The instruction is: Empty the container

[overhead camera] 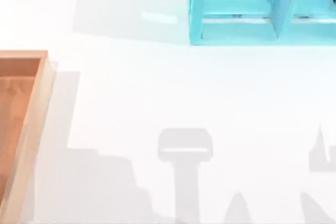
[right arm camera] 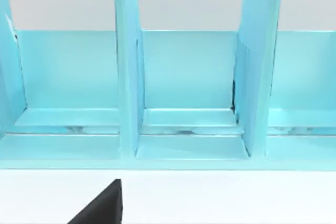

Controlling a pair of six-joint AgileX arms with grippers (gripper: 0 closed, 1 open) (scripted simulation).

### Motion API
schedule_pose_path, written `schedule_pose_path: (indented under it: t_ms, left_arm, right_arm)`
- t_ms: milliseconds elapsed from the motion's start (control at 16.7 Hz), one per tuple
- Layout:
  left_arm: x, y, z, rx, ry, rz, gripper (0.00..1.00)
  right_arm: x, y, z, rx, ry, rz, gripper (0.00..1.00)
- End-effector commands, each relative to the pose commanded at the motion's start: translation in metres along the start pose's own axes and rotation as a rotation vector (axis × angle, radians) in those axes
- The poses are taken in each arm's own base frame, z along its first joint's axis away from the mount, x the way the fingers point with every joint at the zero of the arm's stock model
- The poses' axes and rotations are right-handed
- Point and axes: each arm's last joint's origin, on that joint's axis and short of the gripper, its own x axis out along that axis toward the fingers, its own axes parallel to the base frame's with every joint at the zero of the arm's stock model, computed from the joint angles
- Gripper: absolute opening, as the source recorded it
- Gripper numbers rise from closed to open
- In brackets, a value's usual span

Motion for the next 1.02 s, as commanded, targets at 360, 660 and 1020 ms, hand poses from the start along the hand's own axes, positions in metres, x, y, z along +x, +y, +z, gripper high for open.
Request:
schedule_pose_path:
  t_ms: [360,660,1020]
  left_arm:
    - [0.003,0.017,0.016,0.003,0.121,-0.04,1.0]
    - [0.007,0.017,0.016,0.005,0.119,-0.04,1.0]
    - [0.061,0.019,0.017,0.003,0.12,-0.04,1.0]
  right_arm:
    - [0.0,0.0,0.0,0.0,0.0,0.0,1.0]
    - [0.0,0.0,0.0,0.0,0.0,0.0,1.0]
    - [0.0,0.0,0.0,0.0,0.0,0.0,1.0]
